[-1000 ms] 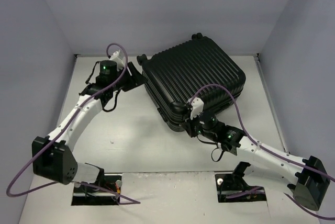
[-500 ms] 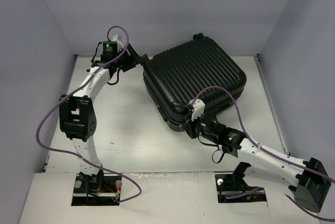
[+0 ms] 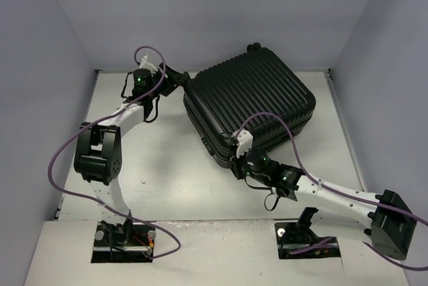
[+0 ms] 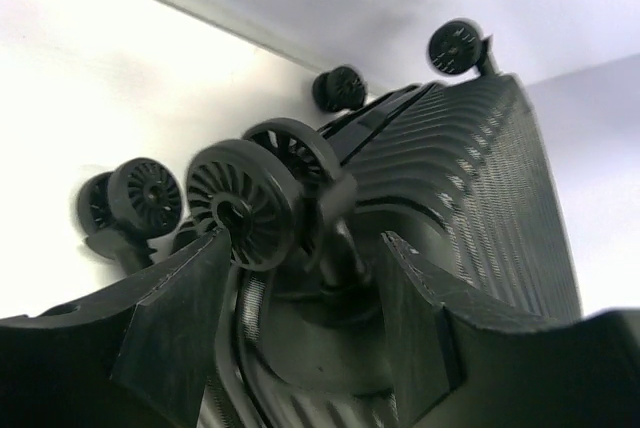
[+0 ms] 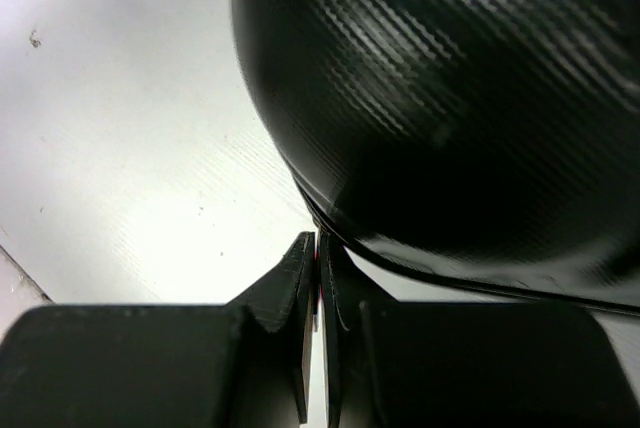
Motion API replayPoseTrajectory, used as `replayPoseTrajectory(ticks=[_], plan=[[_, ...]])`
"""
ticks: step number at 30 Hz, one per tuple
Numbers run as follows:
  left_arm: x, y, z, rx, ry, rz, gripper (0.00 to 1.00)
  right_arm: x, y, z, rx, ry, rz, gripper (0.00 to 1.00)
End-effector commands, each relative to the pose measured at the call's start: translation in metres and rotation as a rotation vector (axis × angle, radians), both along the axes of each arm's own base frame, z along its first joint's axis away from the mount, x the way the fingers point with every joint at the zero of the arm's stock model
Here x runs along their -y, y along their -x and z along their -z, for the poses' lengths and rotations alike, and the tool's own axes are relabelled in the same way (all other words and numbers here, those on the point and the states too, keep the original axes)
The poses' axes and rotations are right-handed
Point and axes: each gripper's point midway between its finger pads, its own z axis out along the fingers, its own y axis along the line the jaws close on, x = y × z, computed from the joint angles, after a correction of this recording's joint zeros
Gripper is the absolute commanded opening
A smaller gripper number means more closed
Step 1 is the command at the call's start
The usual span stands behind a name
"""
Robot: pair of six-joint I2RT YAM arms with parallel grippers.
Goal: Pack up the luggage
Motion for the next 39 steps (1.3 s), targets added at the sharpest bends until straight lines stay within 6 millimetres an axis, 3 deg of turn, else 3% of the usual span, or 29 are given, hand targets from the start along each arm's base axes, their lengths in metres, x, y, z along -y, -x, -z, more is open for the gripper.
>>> replayPoseTrajectory(ticks=[1, 5, 8, 10, 12, 16, 23, 25, 26, 27, 30, 31, 33, 34, 38, 39], plan=[[0.079, 0.074, 0.003, -0.052, 0.059, 0.279, 0.54, -0.043, -0.014, -0.054, 0.122, -0.173, -0.042, 0.00], [0.085, 0.096, 0.017, -0.077, 0.045, 0.277, 0.54, -0.060, -0.015, -0.070, 0.168, -0.197, -0.052, 0.00], [0.089, 0.103, 0.014, -0.083, 0.057, 0.286, 0.54, -0.072, -0.016, -0.077, 0.194, -0.208, -0.058, 0.00], [0.090, 0.109, 0.011, -0.081, 0.045, 0.284, 0.54, -0.084, -0.024, -0.093, 0.232, -0.231, -0.053, 0.00], [0.090, 0.113, 0.009, -0.081, 0.040, 0.285, 0.54, -0.089, -0.026, -0.090, 0.229, -0.220, -0.049, 0.00], [0.093, 0.125, 0.010, -0.083, 0.021, 0.295, 0.53, -0.099, -0.042, -0.106, 0.280, -0.240, 0.010, 0.00], [0.099, 0.152, 0.024, -0.117, 0.010, 0.316, 0.53, -0.128, -0.071, -0.103, 0.321, -0.217, 0.070, 0.00], [0.097, 0.158, 0.032, -0.136, 0.003, 0.315, 0.53, -0.138, -0.075, -0.110, 0.324, -0.222, 0.063, 0.00], [0.095, 0.159, 0.031, -0.133, 0.004, 0.310, 0.53, -0.142, -0.076, -0.106, 0.313, -0.209, 0.058, 0.02], [0.092, 0.160, 0.034, -0.142, -0.007, 0.305, 0.53, -0.142, -0.078, -0.110, 0.308, -0.201, 0.064, 0.14], [0.077, 0.156, 0.024, -0.131, -0.047, 0.277, 0.53, -0.128, -0.074, -0.118, 0.300, -0.202, 0.094, 0.29], [0.073, 0.155, 0.016, -0.118, -0.057, 0.270, 0.53, -0.120, -0.071, -0.133, 0.312, -0.224, 0.109, 0.35], [0.059, 0.151, 0.012, -0.120, -0.101, 0.247, 0.53, -0.105, -0.070, -0.142, 0.312, -0.228, 0.149, 0.52], [0.055, 0.145, -0.002, -0.093, -0.112, 0.229, 0.53, -0.093, -0.066, -0.149, 0.311, -0.230, 0.163, 0.55], [0.034, 0.129, -0.018, -0.084, -0.188, 0.186, 0.53, -0.048, -0.063, -0.160, 0.310, -0.212, 0.280, 0.58], [0.026, 0.124, -0.018, -0.086, -0.218, 0.178, 0.53, -0.027, -0.070, -0.154, 0.304, -0.173, 0.348, 0.57]])
